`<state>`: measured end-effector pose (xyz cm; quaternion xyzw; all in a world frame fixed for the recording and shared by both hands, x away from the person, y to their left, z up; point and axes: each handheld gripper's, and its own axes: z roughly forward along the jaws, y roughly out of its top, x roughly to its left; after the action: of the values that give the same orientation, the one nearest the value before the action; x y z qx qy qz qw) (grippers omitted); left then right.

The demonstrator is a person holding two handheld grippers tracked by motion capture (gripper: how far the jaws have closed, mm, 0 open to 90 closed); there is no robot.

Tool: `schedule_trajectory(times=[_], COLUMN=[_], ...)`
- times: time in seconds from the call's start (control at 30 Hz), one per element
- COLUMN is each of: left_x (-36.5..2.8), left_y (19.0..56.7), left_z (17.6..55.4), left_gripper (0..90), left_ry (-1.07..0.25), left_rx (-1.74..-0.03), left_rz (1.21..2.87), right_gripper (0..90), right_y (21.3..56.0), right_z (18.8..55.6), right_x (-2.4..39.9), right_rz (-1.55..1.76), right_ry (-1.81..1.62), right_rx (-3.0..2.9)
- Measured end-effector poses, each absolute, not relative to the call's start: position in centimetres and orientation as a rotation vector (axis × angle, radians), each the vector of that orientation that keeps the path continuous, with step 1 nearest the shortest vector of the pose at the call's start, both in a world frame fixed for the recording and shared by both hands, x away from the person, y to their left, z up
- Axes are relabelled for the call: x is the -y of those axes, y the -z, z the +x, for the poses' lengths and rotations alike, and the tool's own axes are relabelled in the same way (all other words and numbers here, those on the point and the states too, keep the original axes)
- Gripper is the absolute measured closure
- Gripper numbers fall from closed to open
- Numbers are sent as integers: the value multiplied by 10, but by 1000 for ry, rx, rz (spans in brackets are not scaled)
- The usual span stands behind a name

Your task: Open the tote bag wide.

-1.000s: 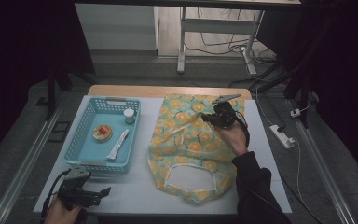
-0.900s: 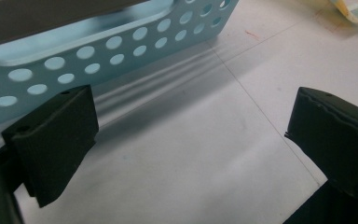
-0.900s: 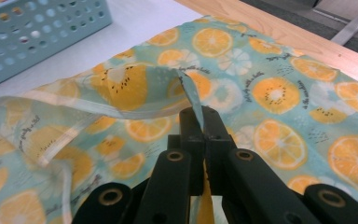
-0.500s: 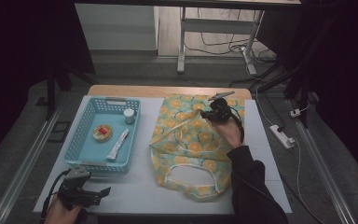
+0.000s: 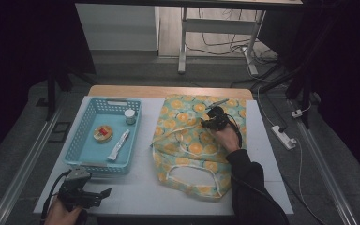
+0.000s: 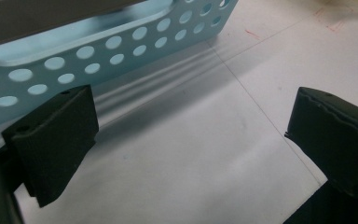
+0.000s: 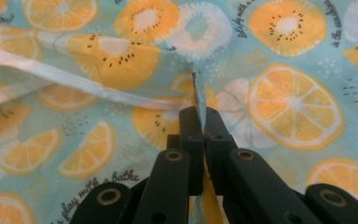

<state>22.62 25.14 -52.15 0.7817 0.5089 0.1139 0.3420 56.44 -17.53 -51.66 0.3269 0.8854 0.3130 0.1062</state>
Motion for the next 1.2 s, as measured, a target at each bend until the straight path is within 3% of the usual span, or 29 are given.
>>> schedule_trajectory(times=[0.67,1.0,1.2], left_x=[-252,-252,-252], left_y=[521,521,521], left_z=[226,226,226], left_gripper=[24,24,24], left_ry=[-297,-296,-297], left_rx=[-1325,-1326,-1327], left_rz=[2028,2026,2025], right_gripper=[375,45,0], right_y=[478,471,468], right_z=[550,532,516], right_x=[184,172,164], right_rz=[1025,931,853], right_ry=[-1073,-1041,-1047], right_rx=[-2518,-2545,-2593])
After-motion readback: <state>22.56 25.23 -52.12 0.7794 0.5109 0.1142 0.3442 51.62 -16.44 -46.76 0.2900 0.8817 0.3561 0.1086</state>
